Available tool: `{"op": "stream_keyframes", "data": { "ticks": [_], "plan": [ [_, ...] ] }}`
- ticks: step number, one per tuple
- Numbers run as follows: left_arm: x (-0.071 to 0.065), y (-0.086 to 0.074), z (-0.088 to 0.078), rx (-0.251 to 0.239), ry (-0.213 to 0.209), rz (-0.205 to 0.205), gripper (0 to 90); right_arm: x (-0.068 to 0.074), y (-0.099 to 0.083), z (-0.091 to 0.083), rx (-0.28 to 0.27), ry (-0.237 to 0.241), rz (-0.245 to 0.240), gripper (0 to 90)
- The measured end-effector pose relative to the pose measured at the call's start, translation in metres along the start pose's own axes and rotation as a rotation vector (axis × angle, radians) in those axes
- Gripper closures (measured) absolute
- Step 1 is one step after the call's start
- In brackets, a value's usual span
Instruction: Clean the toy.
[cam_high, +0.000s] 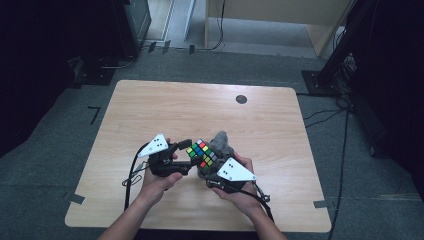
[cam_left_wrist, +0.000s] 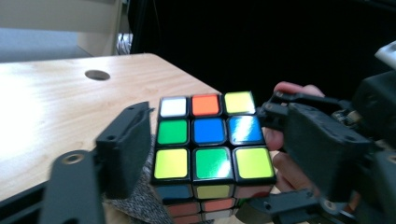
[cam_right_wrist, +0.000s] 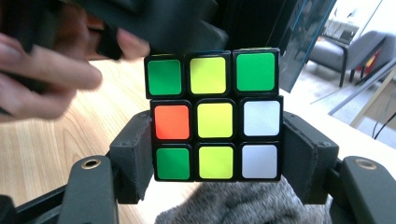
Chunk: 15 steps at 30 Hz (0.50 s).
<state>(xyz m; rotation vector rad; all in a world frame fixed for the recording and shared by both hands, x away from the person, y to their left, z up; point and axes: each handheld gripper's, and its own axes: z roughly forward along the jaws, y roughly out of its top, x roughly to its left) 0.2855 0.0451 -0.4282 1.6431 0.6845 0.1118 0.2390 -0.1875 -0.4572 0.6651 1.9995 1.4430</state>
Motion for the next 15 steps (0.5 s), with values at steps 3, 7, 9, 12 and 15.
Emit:
{"op": "stream_keyframes", "data": {
  "ticks": [3, 7, 9, 12, 15],
  "plan": [
    [0.004, 0.002, -0.005, -0.025, 0.022, -0.009, 13.9, -0.008, -0.003, 0.000, 0.023, 0.003, 0.028, 34.4],
    [0.009, 0.003, -0.012, -0.043, 0.023, 0.018, 12.7, -0.018, -0.004, -0.004, 0.032, -0.014, 0.063, 34.4],
    [0.011, 0.002, -0.014, -0.042, 0.044, 0.044, 11.6, -0.024, -0.003, -0.007, 0.026, -0.013, 0.081, 34.3],
    [0.015, -0.001, -0.015, -0.032, 0.087, 0.095, 9.6, -0.033, -0.001, -0.013, 0.018, -0.012, 0.118, 34.4],
    [0.016, -0.007, -0.013, -0.007, 0.111, 0.138, 9.7, -0.042, 0.001, -0.019, 0.006, 0.004, 0.167, 34.3]
  ]
}}
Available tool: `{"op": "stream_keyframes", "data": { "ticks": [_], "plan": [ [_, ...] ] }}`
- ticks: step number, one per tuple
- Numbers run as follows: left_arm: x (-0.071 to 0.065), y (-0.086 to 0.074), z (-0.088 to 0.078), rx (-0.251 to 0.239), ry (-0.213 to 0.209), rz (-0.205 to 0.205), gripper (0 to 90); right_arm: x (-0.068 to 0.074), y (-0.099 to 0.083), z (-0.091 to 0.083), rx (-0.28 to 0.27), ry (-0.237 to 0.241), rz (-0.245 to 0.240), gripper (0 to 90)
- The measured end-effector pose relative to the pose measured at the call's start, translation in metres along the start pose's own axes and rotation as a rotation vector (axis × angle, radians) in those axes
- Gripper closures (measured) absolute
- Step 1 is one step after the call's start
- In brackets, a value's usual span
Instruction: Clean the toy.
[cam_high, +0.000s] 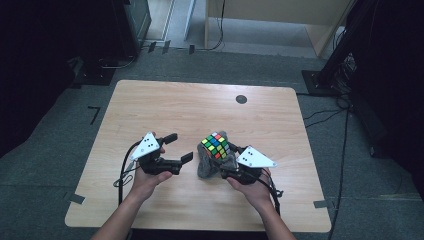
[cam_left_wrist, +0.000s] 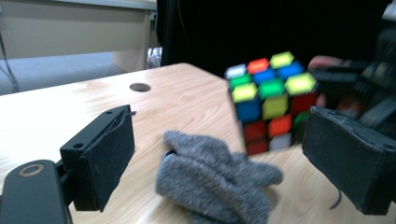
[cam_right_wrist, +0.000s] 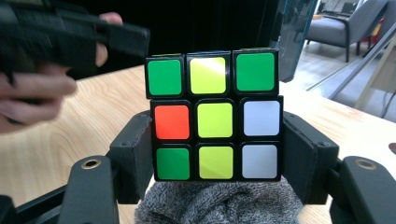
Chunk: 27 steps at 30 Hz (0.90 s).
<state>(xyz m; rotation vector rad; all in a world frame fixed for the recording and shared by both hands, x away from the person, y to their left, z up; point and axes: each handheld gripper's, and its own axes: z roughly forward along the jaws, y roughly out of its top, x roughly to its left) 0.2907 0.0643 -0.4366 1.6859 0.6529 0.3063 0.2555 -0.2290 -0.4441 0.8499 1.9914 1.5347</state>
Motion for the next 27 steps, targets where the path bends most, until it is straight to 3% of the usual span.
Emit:
{"op": "stream_keyframes", "data": {
  "ticks": [2, 7, 10, 15, 20, 21, 27],
  "plan": [
    [-0.002, -0.003, 0.003, 0.022, 0.008, 0.032, 10.4, -0.002, 0.003, -0.003, -0.004, 0.015, 0.021, 34.3],
    [-0.014, -0.011, 0.011, 0.073, 0.038, 0.179, 13.0, -0.004, 0.009, -0.006, -0.014, 0.074, 0.082, 34.3],
    [-0.021, -0.015, 0.015, 0.087, 0.028, 0.248, 13.4, -0.002, 0.013, -0.007, -0.010, 0.102, 0.112, 34.3],
    [-0.025, -0.019, 0.017, 0.095, 0.022, 0.295, 13.4, 0.001, 0.017, -0.007, -0.001, 0.142, 0.134, 34.2],
    [-0.026, -0.023, 0.019, 0.047, 0.028, 0.352, 14.1, 0.003, 0.019, -0.006, 0.017, 0.158, 0.154, 34.2],
    [-0.026, -0.025, 0.019, 0.014, 0.037, 0.389, 14.3, 0.003, 0.019, -0.006, 0.022, 0.159, 0.159, 34.2],
    [-0.026, -0.029, 0.022, 0.006, 0.069, 0.434, 18.3, 0.005, 0.020, -0.003, 0.060, 0.171, 0.202, 34.2]
  ]
}}
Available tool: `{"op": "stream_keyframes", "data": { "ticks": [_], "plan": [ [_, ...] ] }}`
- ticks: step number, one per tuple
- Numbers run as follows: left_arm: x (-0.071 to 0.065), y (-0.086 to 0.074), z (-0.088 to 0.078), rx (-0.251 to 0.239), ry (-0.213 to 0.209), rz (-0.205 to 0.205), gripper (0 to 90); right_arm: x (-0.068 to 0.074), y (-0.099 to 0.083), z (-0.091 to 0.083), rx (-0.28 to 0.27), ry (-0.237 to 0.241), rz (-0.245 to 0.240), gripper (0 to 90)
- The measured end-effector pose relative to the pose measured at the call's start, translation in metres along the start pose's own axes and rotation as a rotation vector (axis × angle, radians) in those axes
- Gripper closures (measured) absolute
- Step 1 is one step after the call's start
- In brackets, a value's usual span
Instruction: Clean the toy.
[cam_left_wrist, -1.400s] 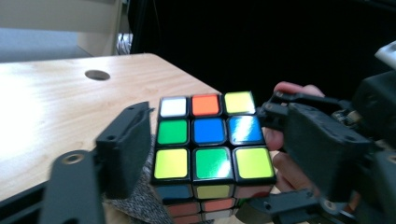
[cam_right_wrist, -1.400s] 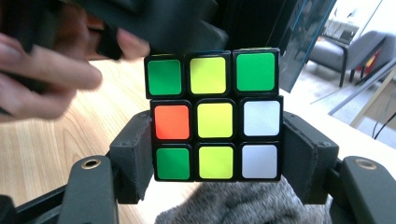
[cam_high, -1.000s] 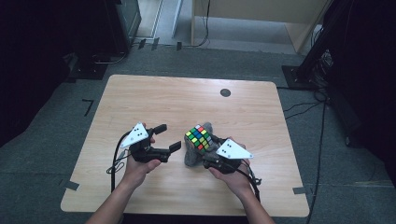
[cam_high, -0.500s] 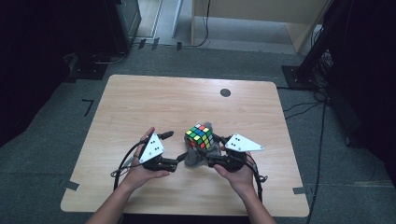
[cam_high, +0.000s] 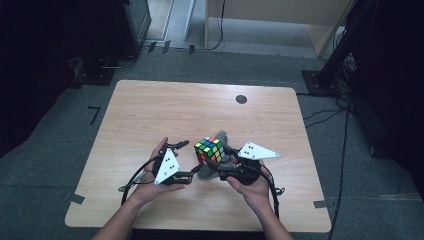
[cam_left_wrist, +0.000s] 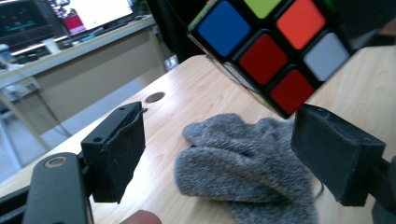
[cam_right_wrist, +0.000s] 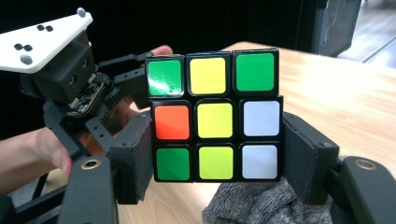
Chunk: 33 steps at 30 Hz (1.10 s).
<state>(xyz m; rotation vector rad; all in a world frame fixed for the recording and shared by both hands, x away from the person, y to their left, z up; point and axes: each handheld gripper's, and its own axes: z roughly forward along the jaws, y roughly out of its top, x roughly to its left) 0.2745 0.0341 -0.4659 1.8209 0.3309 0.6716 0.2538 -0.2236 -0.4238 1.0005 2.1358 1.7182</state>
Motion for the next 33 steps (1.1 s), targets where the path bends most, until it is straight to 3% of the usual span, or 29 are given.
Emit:
{"op": "stream_keyframes", "data": {
  "ticks": [8, 12, 19, 23, 27, 31, 33],
  "plan": [
    [-0.002, 0.002, 0.001, 0.042, -0.023, -0.006, 13.5, 0.002, -0.001, 0.006, 0.043, 0.015, 0.053, 34.1],
    [-0.005, 0.004, 0.001, 0.034, -0.037, -0.002, 13.3, 0.003, -0.002, 0.010, 0.070, 0.044, 0.081, 34.1],
    [-0.008, 0.003, 0.002, 0.010, -0.040, 0.066, 14.6, -0.005, -0.003, 0.011, 0.098, 0.072, 0.171, 34.1],
    [-0.013, 0.002, 0.003, 0.004, -0.046, 0.113, 15.5, -0.004, -0.003, 0.014, 0.119, 0.084, 0.182, 34.1],
    [-0.016, 0.001, 0.004, 0.004, -0.061, 0.134, 15.7, -0.002, -0.005, 0.020, 0.177, 0.108, 0.198, 34.1],
    [-0.020, 0.000, 0.004, 0.012, -0.064, 0.168, 25.3, -0.003, -0.006, 0.023, 0.206, 0.102, 0.217, 34.0],
    [-0.020, 0.000, 0.004, 0.004, -0.066, 0.159, 26.7, -0.005, -0.006, 0.022, 0.200, 0.112, 0.239, 33.9]
  ]
}}
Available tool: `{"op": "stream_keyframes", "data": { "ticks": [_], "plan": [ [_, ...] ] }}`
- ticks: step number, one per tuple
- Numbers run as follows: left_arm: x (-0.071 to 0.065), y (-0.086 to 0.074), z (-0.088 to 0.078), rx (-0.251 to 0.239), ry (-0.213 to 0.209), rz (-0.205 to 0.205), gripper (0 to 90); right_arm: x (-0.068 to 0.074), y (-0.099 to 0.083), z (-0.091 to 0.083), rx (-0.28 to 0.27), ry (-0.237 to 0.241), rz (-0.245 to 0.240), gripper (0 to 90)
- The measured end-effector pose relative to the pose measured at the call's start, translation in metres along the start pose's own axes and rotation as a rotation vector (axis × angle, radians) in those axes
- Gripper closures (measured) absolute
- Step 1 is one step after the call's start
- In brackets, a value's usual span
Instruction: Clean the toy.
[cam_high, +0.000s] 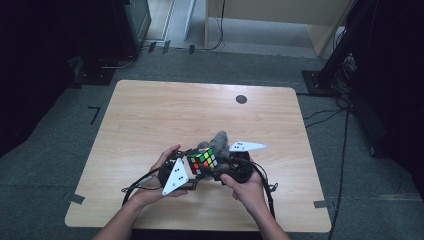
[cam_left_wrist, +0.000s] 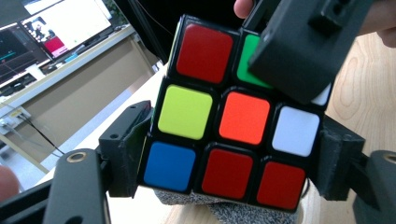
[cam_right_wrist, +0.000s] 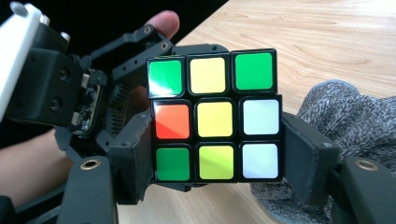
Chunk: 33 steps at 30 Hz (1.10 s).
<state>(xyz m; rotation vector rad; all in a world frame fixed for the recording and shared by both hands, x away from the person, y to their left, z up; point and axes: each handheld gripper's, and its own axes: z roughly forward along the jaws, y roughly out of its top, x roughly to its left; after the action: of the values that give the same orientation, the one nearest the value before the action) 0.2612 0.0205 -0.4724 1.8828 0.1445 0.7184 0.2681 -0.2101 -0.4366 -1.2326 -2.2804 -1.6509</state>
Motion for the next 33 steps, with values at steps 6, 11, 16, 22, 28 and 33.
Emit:
{"op": "stream_keyframes", "data": {
  "ticks": [6, 11, 16, 22, 28, 33],
  "plan": [
    [0.005, -0.001, -0.002, 0.017, -0.009, -0.050, 30.9, -0.001, 0.001, -0.002, -0.026, 0.016, -0.008, 30.5],
    [0.020, -0.006, -0.010, 0.019, -0.001, -0.187, 32.6, -0.002, 0.005, -0.013, -0.094, 0.052, -0.032, 26.6],
    [0.033, -0.009, -0.019, 0.001, 0.001, -0.301, 32.8, -0.010, 0.003, -0.021, -0.195, -0.060, -0.096, 26.0],
    [0.046, -0.018, -0.020, 0.064, 0.051, -0.332, 33.3, -0.025, -0.016, 0.001, -0.158, -0.272, -0.224, 26.1],
    [0.049, -0.023, -0.020, 0.091, 0.093, -0.394, 33.4, -0.031, -0.026, 0.027, -0.079, -0.356, -0.240, 21.3],
    [0.049, -0.020, -0.021, 0.092, 0.061, -0.431, 33.4, -0.041, -0.035, 0.045, 0.008, -0.397, -0.201, 28.7]
  ]
}}
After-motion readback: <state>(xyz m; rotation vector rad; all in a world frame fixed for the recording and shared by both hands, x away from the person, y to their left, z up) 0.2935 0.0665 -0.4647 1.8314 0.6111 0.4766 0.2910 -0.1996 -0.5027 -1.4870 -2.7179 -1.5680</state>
